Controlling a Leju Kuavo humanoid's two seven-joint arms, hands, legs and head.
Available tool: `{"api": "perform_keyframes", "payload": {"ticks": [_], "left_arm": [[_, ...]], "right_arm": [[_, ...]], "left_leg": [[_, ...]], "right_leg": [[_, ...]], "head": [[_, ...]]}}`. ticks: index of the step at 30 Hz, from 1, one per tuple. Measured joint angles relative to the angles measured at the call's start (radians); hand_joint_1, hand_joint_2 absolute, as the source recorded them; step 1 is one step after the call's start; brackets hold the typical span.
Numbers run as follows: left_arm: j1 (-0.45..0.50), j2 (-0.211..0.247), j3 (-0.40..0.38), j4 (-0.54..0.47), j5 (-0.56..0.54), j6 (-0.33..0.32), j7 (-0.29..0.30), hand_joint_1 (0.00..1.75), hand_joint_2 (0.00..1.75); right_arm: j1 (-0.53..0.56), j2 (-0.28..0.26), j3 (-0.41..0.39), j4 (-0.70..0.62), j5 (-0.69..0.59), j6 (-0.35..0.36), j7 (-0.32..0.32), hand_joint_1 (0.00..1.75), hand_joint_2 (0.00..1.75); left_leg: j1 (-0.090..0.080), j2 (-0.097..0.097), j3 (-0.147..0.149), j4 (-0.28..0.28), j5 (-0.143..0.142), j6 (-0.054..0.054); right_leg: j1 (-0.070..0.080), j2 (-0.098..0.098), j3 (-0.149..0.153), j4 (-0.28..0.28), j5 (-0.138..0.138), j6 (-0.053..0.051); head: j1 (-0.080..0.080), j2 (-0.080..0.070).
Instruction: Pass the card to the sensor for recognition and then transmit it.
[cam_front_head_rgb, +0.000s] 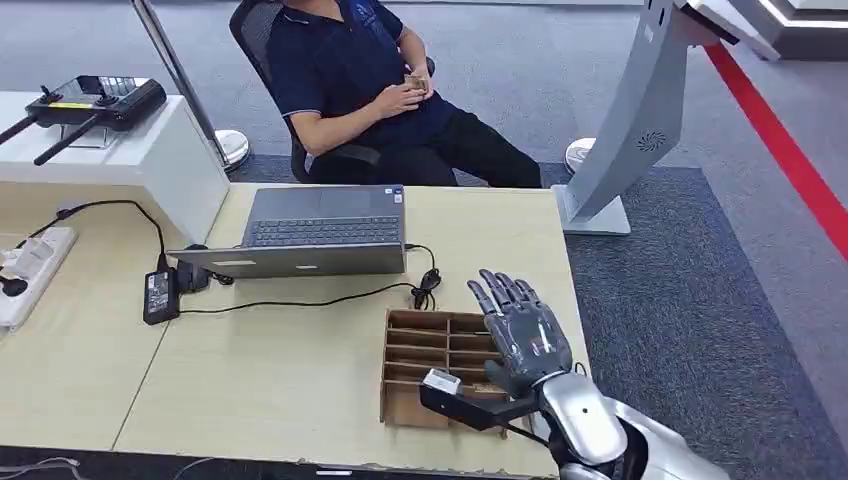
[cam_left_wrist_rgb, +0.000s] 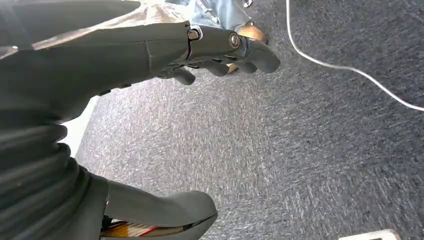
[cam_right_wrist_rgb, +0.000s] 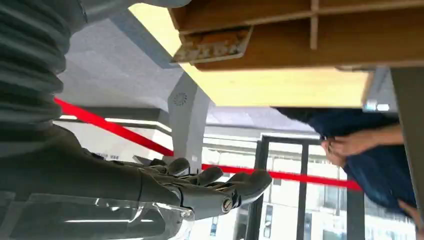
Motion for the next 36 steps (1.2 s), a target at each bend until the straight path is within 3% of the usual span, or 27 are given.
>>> {"api": "perform_keyframes", "payload": {"ticks": [5,36], "left_arm": [[-0.003,-0.002,0.000,0.000,-0.008,0.000,0.002,0.00,1.75],[-0.004,-0.003,0.000,0.000,-0.011,-0.002,0.003,0.00,1.75]], "right_arm": [[0.050,0.026,-0.025,0.052,0.013,-0.083,-0.027,0.00,1.75],[0.103,0.082,-0.083,0.154,0.021,-0.112,-0.036,0.00,1.75]], "left_leg": [[0.000,0.000,0.000,0.000,0.000,0.000],[0.000,0.000,0.000,0.000,0.000,0.000]], "right_leg": [[0.000,0.000,0.000,0.000,0.000,0.000],[0.000,0.000,0.000,0.000,0.000,0.000]], "head": [[0.000,0.000],[0.000,0.000]]}}
